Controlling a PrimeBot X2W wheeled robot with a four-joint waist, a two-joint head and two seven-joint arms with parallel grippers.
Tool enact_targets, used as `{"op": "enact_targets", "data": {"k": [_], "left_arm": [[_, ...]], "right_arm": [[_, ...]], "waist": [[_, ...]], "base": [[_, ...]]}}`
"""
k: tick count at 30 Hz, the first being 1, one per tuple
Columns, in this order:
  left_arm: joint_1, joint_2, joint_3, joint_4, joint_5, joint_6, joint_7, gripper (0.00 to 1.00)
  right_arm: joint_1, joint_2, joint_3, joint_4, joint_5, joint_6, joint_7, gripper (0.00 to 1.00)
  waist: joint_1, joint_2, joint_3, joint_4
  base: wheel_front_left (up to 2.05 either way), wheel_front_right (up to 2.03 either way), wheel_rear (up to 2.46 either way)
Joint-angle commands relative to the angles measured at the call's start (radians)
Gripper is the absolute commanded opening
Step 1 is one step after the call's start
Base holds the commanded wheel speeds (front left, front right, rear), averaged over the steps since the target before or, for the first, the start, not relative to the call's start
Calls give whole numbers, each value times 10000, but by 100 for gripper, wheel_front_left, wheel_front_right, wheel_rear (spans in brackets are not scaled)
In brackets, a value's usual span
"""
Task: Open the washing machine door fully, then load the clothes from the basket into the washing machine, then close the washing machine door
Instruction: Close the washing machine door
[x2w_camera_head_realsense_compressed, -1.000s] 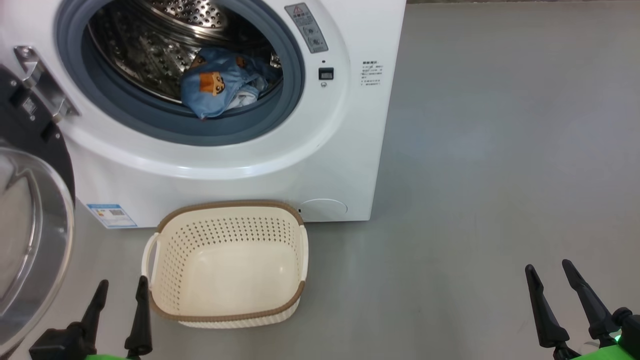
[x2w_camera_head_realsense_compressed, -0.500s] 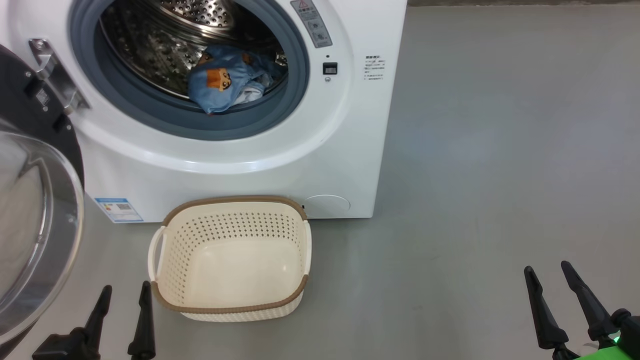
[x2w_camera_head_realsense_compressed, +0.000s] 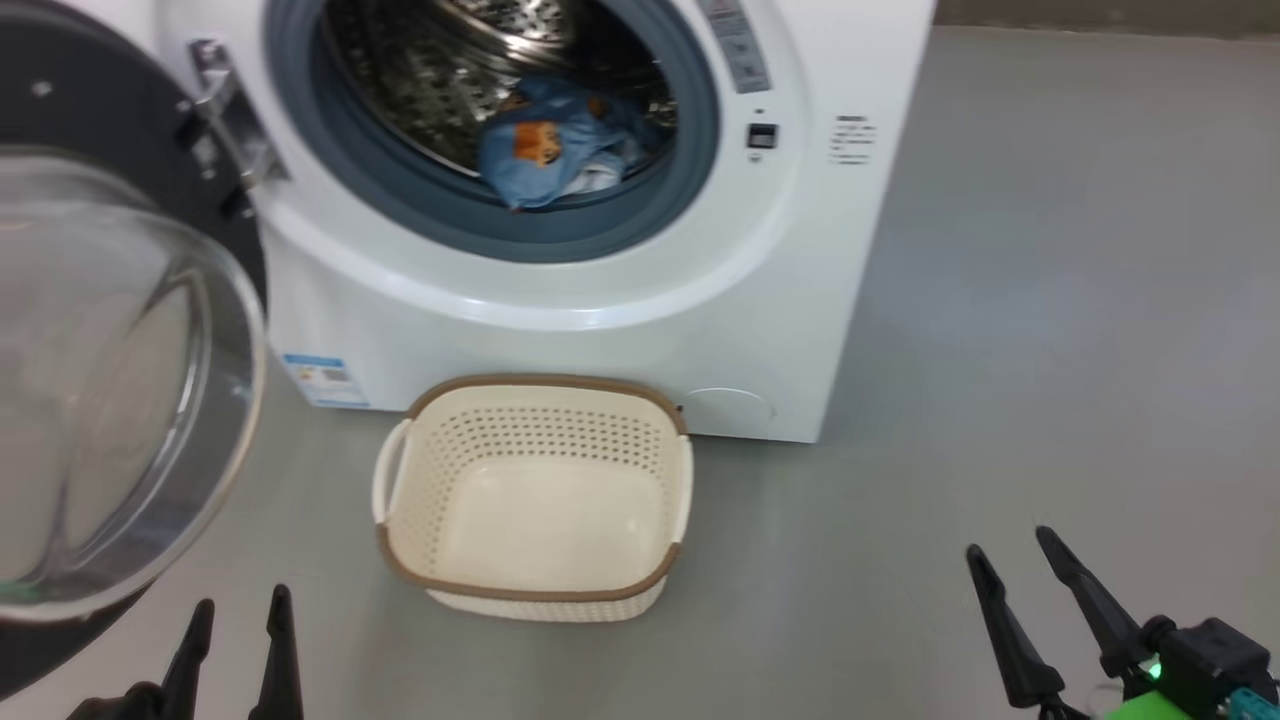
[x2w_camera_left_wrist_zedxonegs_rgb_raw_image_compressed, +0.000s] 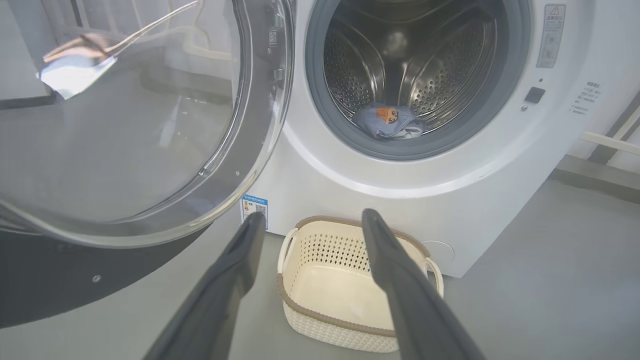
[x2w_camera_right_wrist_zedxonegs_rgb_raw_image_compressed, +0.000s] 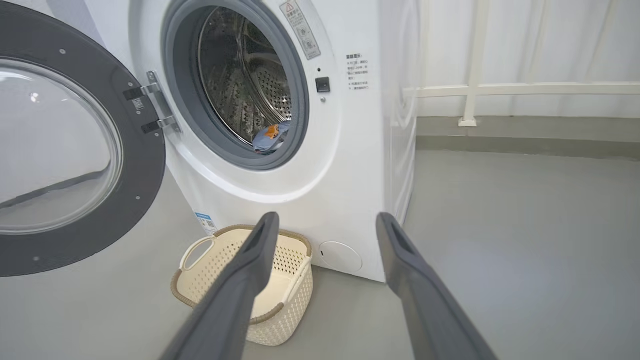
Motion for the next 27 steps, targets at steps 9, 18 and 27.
{"op": "enact_targets", "data": {"k": [9, 18, 27], "left_arm": [[129, 170, 192, -361, -505, 338, -65, 100], [353, 170, -17, -347, -781, 503, -65, 100], [574, 170, -39, -582, -1112, 699, -65, 100]], "right_arm": [[-803, -416, 908, -89, 43, 62, -48, 100], [-894, -569, 1426, 68, 131, 62, -48, 100], [-1212, -661, 1899, 160, 204, 62, -48, 100]], "waist": [[0, 0, 63, 1867], [0, 0, -122, 3232], [0, 0, -24, 3774]], "base": [[0, 0, 0], [0, 0, 0], [0, 0, 0]]}}
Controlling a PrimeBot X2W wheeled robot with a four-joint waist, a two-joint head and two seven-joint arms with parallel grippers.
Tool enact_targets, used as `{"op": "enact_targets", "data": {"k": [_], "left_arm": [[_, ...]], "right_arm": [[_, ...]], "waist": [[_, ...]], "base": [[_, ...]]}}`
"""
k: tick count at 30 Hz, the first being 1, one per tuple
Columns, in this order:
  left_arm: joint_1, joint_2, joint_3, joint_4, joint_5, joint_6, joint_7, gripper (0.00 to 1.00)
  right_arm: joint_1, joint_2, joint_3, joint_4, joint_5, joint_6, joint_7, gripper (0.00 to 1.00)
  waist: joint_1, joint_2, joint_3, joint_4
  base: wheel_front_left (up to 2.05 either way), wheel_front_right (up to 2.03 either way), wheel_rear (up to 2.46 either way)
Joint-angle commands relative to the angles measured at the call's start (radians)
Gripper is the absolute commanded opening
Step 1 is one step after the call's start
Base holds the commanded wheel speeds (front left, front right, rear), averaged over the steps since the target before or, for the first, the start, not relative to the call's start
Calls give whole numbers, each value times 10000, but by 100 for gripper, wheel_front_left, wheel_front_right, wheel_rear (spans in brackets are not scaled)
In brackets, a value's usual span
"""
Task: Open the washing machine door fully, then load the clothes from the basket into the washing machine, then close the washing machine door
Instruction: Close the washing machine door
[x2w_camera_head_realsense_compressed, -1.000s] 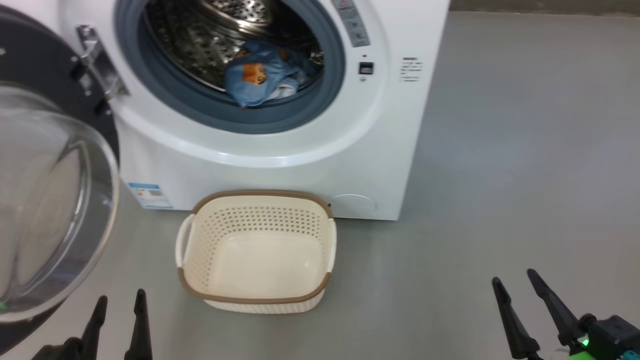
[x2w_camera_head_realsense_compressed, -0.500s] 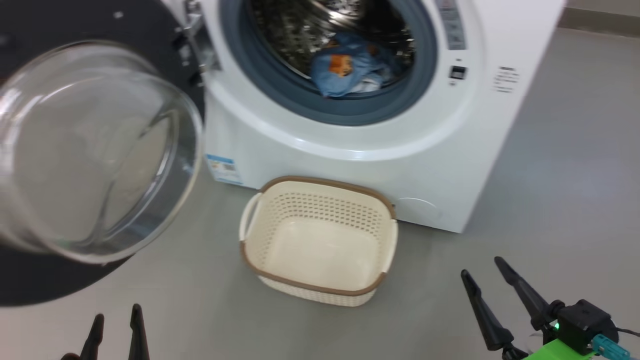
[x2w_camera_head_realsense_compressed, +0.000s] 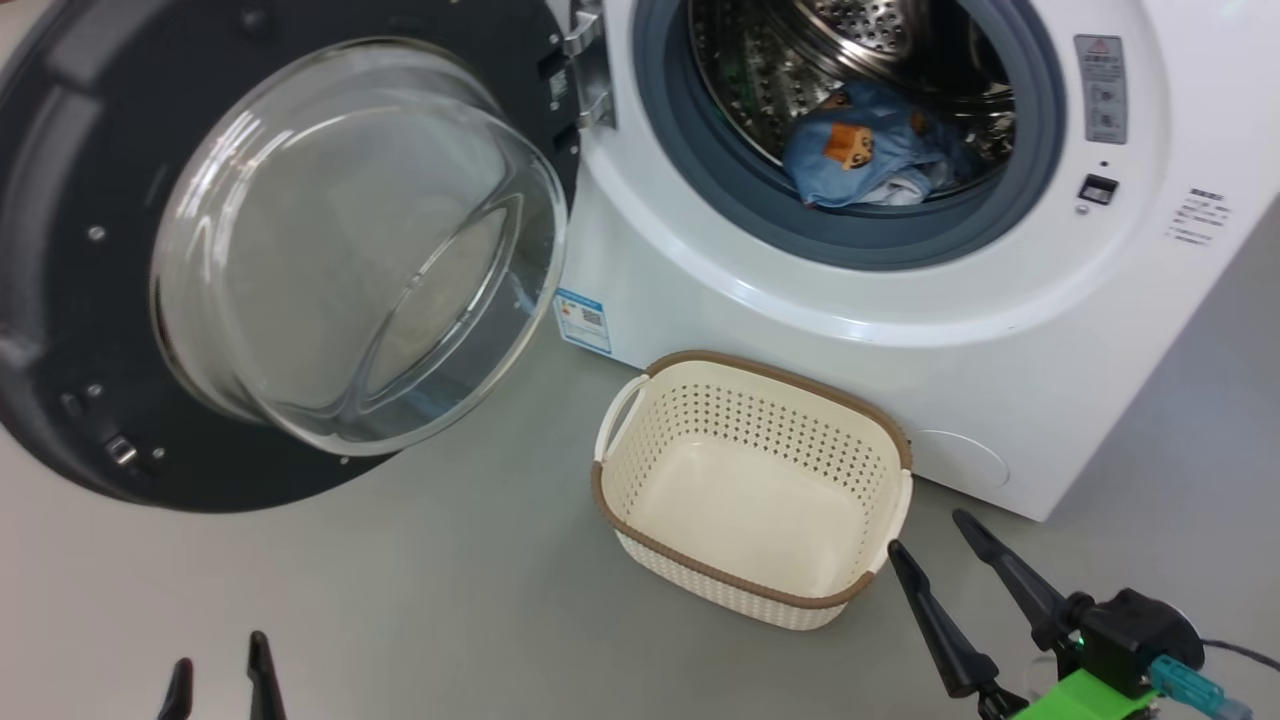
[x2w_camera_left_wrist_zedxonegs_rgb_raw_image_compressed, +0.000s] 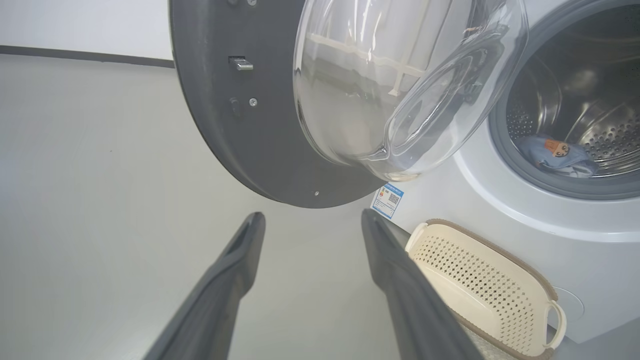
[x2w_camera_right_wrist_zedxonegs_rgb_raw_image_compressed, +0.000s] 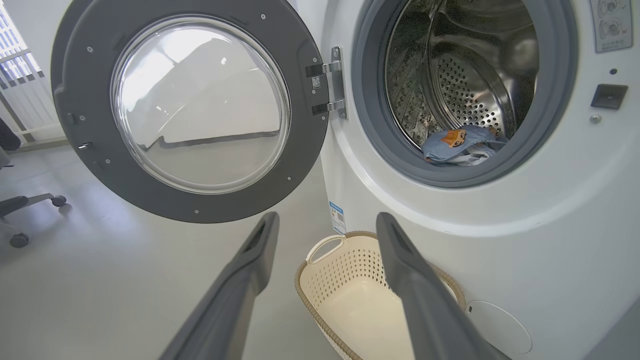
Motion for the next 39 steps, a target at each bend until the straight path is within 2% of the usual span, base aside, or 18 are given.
{"op": "enact_targets", "data": {"k": [1, 10, 11, 12, 13, 14, 17, 21, 25, 26, 27, 29, 33, 39], "left_arm": [[-128, 162, 329, -374, -133, 101, -65, 100], [-37, 162, 274, -651, -290, 250, -65, 100], [-51, 162, 288, -701, -361, 231, -65, 91], [-70, 162, 319, -766, -414, 197, -65, 47], [-98, 162, 377, -860, -416, 148, -65, 29], [-138, 162, 456, -987, -396, 74, -65, 0], [-351, 162, 913, -1553, -189, -197, -65, 0], [-973, 165, 1867, -2404, 355, -772, -65, 0], [-2102, 456, 2959, -2894, 309, -1176, -65, 0], [-2429, 627, 3220, -2907, 201, -1232, -65, 0], [-3081, 1092, 3584, -2771, -6, -1307, -65, 0], [-3617, 1603, 3782, -2396, -222, -1341, -65, 0], [-4718, 2998, 3848, -1709, -680, -1353, -65, 0], [-6090, 4349, 3623, 341, -2339, -1355, -65, 0]], "right_arm": [[-467, -229, 341, -164, 113, 62, -48, 100], [-812, -399, 615, -31, 228, 62, -48, 100], [-819, -402, 624, -27, 232, 62, -48, 100], [-818, -401, 633, -30, 239, 62, -48, 100], [-803, -390, 634, -30, 248, 62, -48, 100], [-773, -368, 611, -30, 256, 62, -48, 100], [-597, -292, 454, -45, 237, 62, -48, 100], [-286, -194, 140, -92, 195, 62, -48, 100], [50, -105, -213, -165, 123, 62, -48, 100], [134, -76, -313, -190, 102, 62, -48, 100], [289, -17, -515, -246, 67, 62, -48, 100], [393, 30, -640, -316, 31, 62, -48, 100], [440, -2, -728, -413, -14, 62, -48, 100], [407, -96, -856, -490, -33, 62, -48, 100]], "waist": [[0, 0, 87, 200], [0, 0, 183, 264], [0, 0, 182, 264], [0, 0, 173, 263], [0, 0, 157, 259], [0, 0, 145, 254], [0, 0, 109, 230], [0, 0, 87, 191], [0, 0, 72, 153], [0, 0, 62, 138], [0, 0, 43, 102], [0, 0, 54, 45], [0, 0, 220, -279], [0, 0, 486, -558]], "base": [[0, 0, 0], [0, 0, 0], [0, 0, 0], [0, 0, 0], [0, 0, 0], [0, 0, 0], [0, 0, 0], [0, 0, 0], [0, 0, 0], [0, 0, 0], [0, 0, 0], [0, 0, 0], [0, 0, 0], [0, 0, 0]]}}
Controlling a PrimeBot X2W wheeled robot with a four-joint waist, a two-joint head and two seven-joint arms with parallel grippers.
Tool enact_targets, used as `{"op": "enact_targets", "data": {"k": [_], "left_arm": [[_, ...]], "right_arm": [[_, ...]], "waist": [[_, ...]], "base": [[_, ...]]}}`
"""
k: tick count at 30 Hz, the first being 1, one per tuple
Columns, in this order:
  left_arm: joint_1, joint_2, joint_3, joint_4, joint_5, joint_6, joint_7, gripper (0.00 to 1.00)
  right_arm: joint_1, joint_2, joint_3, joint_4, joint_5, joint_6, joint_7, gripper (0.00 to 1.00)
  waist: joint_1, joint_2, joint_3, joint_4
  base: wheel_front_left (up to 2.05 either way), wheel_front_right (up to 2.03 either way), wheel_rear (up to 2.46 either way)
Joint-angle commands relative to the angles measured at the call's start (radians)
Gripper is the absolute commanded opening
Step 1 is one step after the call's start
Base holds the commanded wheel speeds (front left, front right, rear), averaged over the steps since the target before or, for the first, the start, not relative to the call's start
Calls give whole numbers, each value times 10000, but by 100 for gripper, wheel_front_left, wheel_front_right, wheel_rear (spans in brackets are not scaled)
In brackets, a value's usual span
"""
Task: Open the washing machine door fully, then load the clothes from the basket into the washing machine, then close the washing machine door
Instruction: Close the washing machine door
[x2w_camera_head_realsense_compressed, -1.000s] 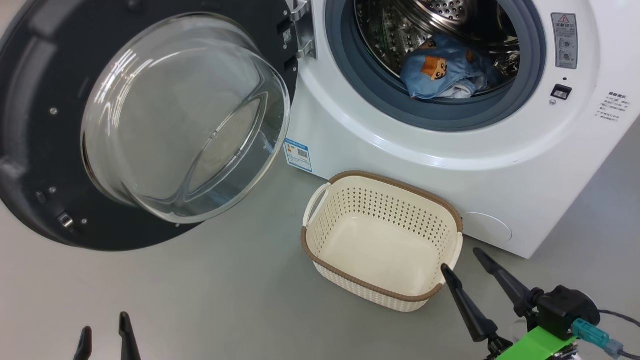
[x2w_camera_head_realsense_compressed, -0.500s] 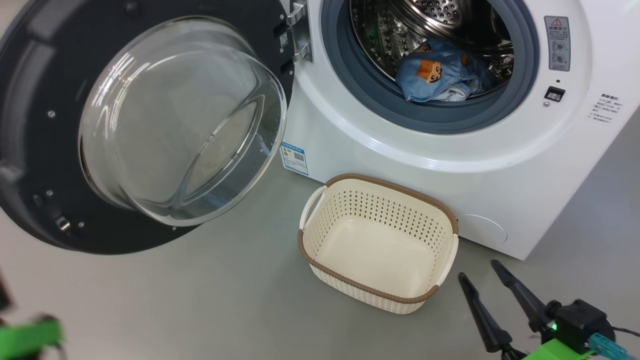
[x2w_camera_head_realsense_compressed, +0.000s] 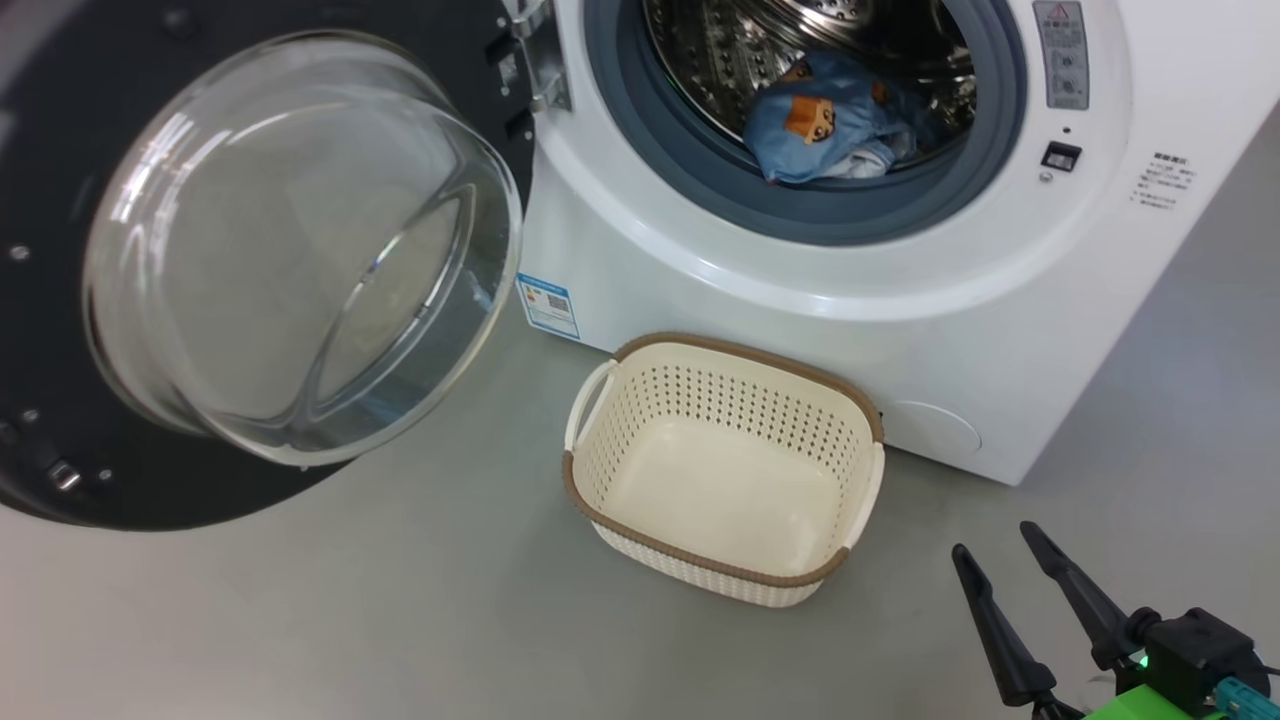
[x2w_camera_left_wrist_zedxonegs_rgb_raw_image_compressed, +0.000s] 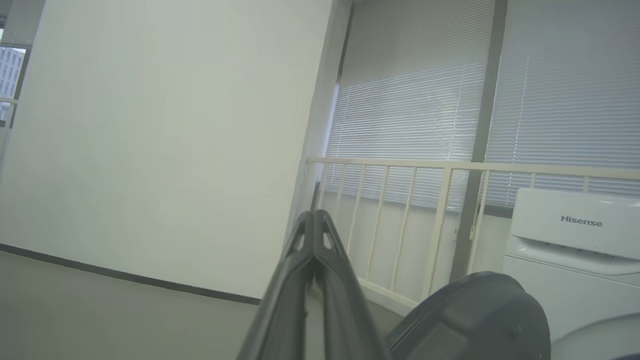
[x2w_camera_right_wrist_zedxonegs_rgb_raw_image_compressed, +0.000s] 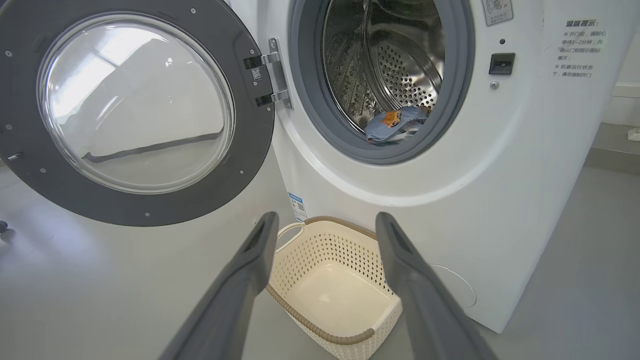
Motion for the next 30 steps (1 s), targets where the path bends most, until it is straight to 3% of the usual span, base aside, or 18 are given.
{"op": "enact_targets", "data": {"k": [1, 6, 15, 20, 30], "left_arm": [[-590, 819, 139, 344, -608, -25, -4, 0], [-1726, 1703, -265, 2433, -3049, -25, 1348, 0], [-2477, 2661, -1173, 4282, -5626, -26, 4090, 0], [-2625, 2763, -1389, 4740, -6910, -26, 5586, 0], [-2515, 2737, -2001, 5197, -7865, -26, 7602, 0]], "right_arm": [[-122, -171, 167, -292, -29, 62, -48, 100], [-208, -290, 131, -369, -37, 62, -48, 100], [-346, -446, 169, -420, -47, 62, -48, 100], [-421, -566, 151, -493, -35, 62, -48, 100], [-484, -638, 127, -500, -44, 62, -48, 100]], "waist": [[0, 0, 201, -147], [0, 0, 452, -252], [0, 0, 772, -338], [0, 0, 929, -365], [0, 0, 1017, -461]], "base": [[0, 0, 0], [0, 0, 0], [0, 0, 0], [0, 0, 0], [0, 0, 0]]}}
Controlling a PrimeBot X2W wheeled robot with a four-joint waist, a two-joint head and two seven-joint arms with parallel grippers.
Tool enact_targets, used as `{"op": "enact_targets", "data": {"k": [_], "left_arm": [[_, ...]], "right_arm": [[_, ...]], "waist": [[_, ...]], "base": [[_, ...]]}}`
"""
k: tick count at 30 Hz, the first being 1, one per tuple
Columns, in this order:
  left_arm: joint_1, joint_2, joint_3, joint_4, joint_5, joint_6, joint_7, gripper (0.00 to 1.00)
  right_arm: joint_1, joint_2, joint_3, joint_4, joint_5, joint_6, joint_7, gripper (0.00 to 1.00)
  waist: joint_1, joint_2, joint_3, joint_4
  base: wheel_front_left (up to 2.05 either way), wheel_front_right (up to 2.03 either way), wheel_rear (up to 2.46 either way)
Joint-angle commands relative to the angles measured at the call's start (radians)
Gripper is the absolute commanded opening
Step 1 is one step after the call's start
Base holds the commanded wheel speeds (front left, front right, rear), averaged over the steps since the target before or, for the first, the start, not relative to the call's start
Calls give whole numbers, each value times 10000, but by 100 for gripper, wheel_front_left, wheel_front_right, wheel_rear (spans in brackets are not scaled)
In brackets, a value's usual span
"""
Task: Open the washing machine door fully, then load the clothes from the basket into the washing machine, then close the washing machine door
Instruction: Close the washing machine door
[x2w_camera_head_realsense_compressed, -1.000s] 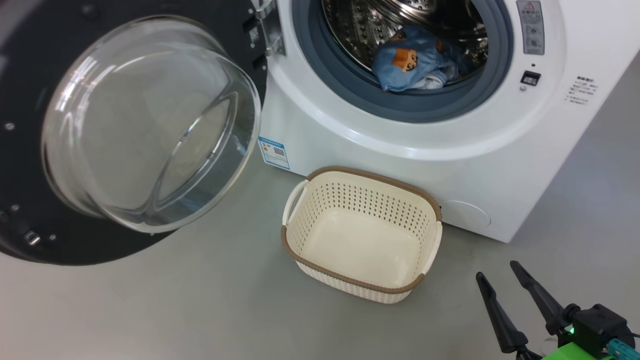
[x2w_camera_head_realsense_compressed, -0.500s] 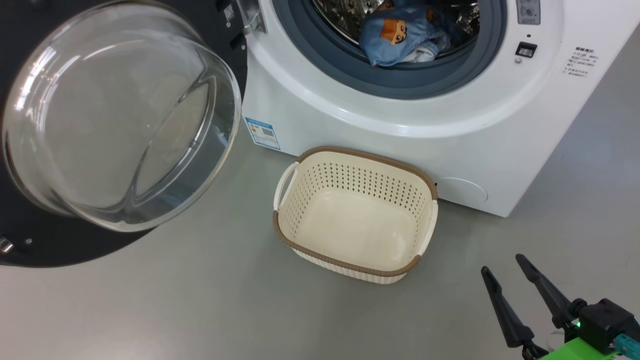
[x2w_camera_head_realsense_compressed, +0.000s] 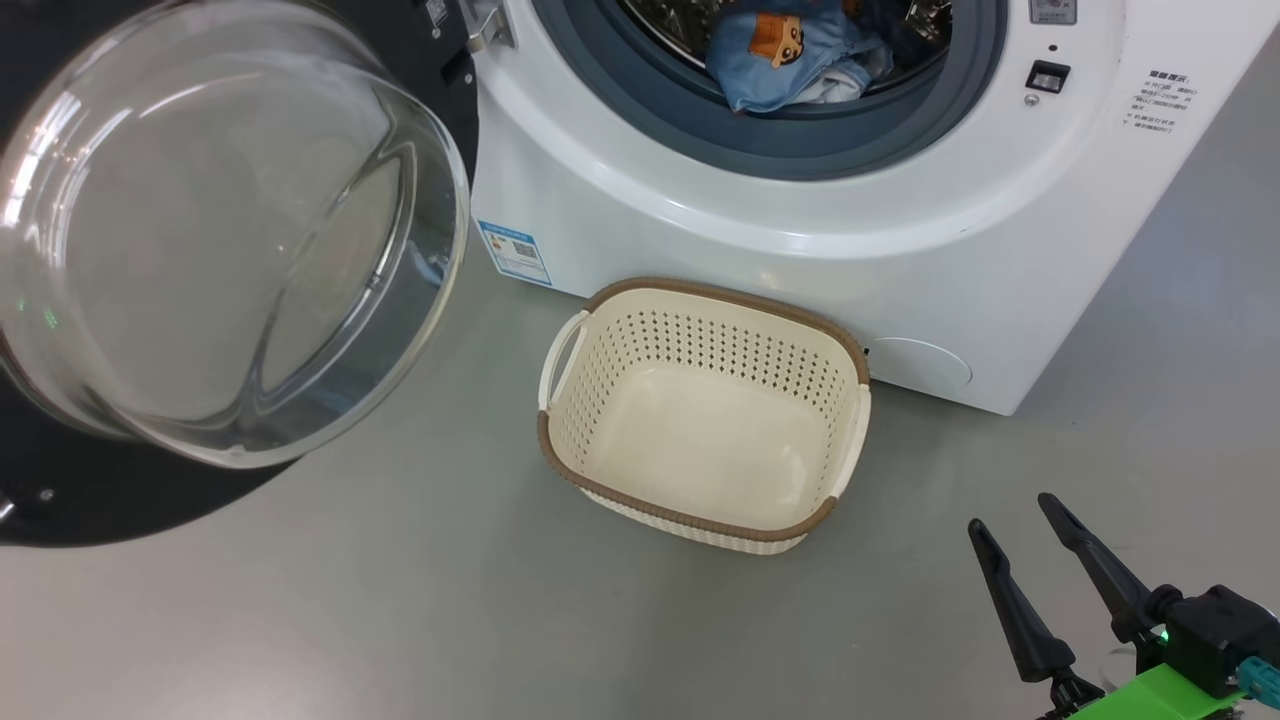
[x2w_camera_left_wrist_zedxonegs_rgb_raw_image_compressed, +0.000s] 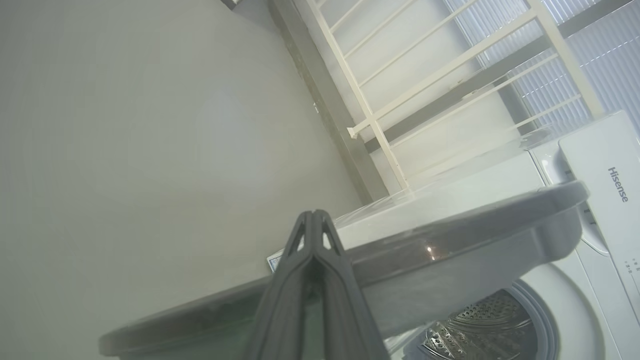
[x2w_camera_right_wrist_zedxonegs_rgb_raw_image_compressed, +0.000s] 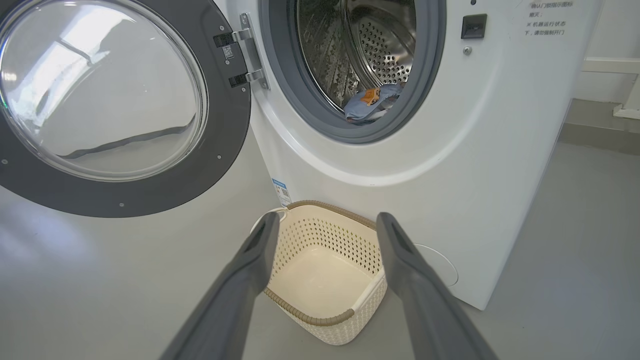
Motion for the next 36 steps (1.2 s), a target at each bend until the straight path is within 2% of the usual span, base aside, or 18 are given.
{"op": "enact_targets", "data": {"k": [1, 16, 26, 36], "left_arm": [[-129, 638, 101, -237, -165, -28, 369, 0], [874, 507, -567, -2196, -1495, -28, 3185, 0], [1597, 444, -872, -4091, -2079, -29, 4402, 0], [1706, -350, -1726, -6229, -2344, -29, 5100, 0]], "right_arm": [[-231, -186, 149, -244, -46, 62, -48, 100], [-184, 85, 92, -171, -70, 62, -48, 100], [-159, 230, 22, -169, -58, 62, -48, 100], [-161, 437, -42, -157, -88, 62, -48, 100]], "waist": [[-1, -1, -21, -12], [-1, -1, -337, -16], [-1, -1, -523, -242], [-1, -1, -682, -882]], "base": [[0, 0, 0], [0, 0, 0], [0, 0, 0], [0, 0, 0]]}}
